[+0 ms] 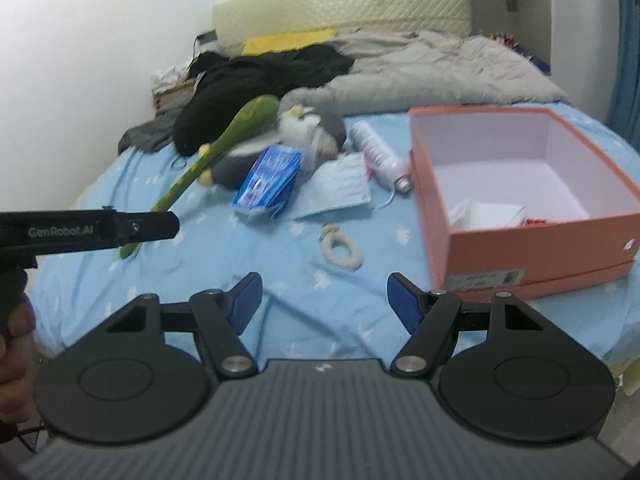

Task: Organize soft objects
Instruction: 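Move the left tool to the blue wipe pack while the right tool approaches the white fuzzy hair tie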

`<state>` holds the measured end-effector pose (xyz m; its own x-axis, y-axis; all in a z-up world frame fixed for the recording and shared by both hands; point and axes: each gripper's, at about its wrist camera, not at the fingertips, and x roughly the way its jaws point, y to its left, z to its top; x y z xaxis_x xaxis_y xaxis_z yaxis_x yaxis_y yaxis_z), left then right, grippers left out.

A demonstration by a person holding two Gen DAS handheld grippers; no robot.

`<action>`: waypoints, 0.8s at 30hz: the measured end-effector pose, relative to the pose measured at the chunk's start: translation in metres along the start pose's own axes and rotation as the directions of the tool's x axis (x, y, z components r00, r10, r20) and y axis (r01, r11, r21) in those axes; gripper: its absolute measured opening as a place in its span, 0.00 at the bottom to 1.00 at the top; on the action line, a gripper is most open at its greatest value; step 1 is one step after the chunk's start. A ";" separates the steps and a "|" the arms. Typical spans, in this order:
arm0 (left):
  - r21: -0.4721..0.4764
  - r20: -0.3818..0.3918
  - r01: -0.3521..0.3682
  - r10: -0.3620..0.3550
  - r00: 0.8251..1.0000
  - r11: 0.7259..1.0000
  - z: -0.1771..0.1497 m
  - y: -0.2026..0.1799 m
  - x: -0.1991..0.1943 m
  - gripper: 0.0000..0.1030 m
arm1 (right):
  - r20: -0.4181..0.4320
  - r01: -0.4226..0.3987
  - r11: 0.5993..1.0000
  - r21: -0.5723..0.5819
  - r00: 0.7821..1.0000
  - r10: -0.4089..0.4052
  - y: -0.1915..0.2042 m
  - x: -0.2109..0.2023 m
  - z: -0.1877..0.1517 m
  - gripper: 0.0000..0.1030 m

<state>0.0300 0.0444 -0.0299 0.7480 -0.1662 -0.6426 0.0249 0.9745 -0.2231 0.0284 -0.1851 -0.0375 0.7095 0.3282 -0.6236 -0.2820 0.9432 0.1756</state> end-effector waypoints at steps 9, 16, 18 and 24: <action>-0.058 -0.035 -0.022 0.020 0.999 0.998 -0.001 0.039 0.046 0.48 | -0.018 -0.007 1.000 -0.009 1.000 0.006 0.007 0.035 -0.004 0.69; -0.070 -0.054 -0.023 0.019 0.998 0.997 0.014 0.065 0.094 0.56 | -0.036 0.007 1.000 -0.008 0.999 -0.007 0.007 0.082 0.000 0.69; -0.062 -0.065 -0.021 0.017 0.998 0.998 0.019 0.071 0.109 0.56 | -0.044 0.023 1.000 -0.013 0.999 -0.024 0.008 0.098 0.000 0.69; -0.015 -0.097 -0.005 0.004 0.995 1.000 0.032 0.077 0.153 0.56 | -0.055 0.048 0.999 0.003 0.997 -0.047 0.004 0.140 0.004 0.69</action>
<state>0.1676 0.0988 -0.1216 0.6806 -0.1761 -0.7112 0.0105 0.9729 -0.2309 0.1291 -0.1355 -0.1214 0.6852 0.2798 -0.6725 -0.2461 0.9579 0.1479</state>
